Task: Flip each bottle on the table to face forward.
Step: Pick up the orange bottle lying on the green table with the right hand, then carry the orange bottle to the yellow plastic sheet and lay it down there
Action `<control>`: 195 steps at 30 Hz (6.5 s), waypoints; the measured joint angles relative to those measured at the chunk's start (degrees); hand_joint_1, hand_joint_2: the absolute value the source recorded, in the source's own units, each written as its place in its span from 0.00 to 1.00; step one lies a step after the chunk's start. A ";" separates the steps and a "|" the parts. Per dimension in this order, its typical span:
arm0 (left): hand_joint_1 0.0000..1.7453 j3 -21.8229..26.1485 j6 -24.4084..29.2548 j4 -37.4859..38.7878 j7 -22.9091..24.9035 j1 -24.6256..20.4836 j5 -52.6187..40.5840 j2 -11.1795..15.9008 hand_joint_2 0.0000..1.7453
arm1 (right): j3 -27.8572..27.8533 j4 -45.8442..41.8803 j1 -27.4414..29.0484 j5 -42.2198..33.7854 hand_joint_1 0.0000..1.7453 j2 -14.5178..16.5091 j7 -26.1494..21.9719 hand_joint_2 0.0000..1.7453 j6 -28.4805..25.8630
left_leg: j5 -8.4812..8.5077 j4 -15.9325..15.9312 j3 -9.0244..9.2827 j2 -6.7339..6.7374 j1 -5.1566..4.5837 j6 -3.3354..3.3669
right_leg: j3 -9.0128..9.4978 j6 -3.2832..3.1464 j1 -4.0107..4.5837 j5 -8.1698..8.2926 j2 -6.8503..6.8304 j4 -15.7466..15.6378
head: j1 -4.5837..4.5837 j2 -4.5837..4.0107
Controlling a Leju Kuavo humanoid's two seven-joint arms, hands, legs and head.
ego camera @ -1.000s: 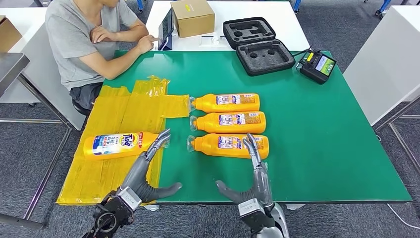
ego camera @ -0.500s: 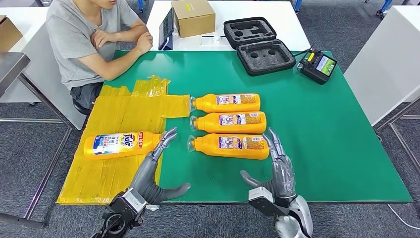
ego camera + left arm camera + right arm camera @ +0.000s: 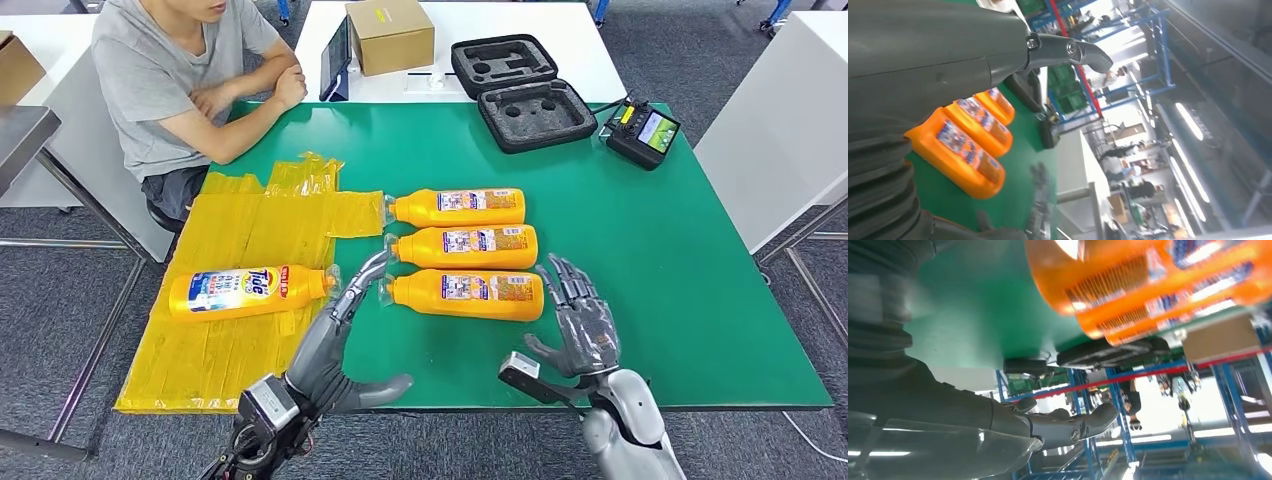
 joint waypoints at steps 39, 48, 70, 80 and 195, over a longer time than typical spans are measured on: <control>0.00 -2.53 -2.01 2.41 0.00 -4.89 1.41 -2.67 1.00 | 6.89 22.46 -13.01 10.99 0.00 2.30 3.03 1.00 -2.83 | 0.03 0.00 -0.02 -0.01 0.02 0.03 | 0.01 0.01 0.02 0.01 -0.04 0.01 | 0.02 0.00; 0.00 -2.51 -2.12 2.70 0.00 -4.88 1.43 -2.67 1.00 | 7.86 20.70 -11.98 8.83 0.00 3.24 1.65 1.00 -0.65 | 0.03 0.00 -0.02 -0.01 0.03 0.03 | 0.00 0.01 0.06 0.01 -0.04 0.02 | 0.00 0.00; 0.00 -2.49 -3.40 3.61 0.00 -5.18 1.50 -2.92 1.00 | 8.54 24.87 -17.03 6.77 0.00 3.46 3.59 1.00 2.90 | 0.05 0.00 -0.04 -0.01 0.02 0.05 | 0.00 0.00 0.04 0.02 -0.04 0.02 | 0.01 0.00; 0.00 -2.50 -2.57 4.09 0.00 -5.43 0.91 -3.47 1.00 | 9.41 34.46 -24.26 8.78 0.00 4.92 2.84 1.00 2.55 | 0.07 0.01 -0.04 -0.02 0.03 0.06 | 0.00 0.01 0.05 0.02 -0.05 0.04 | 0.00 0.00; 0.00 6.60 17.84 21.38 0.00 -7.56 11.94 -9.69 1.00 | 18.87 0.21 -3.30 -47.94 1.00 6.29 -9.64 1.00 13.37 | 0.06 0.01 0.00 0.00 0.03 0.06 | 0.03 0.00 0.05 0.02 -0.02 0.01 | 0.02 0.00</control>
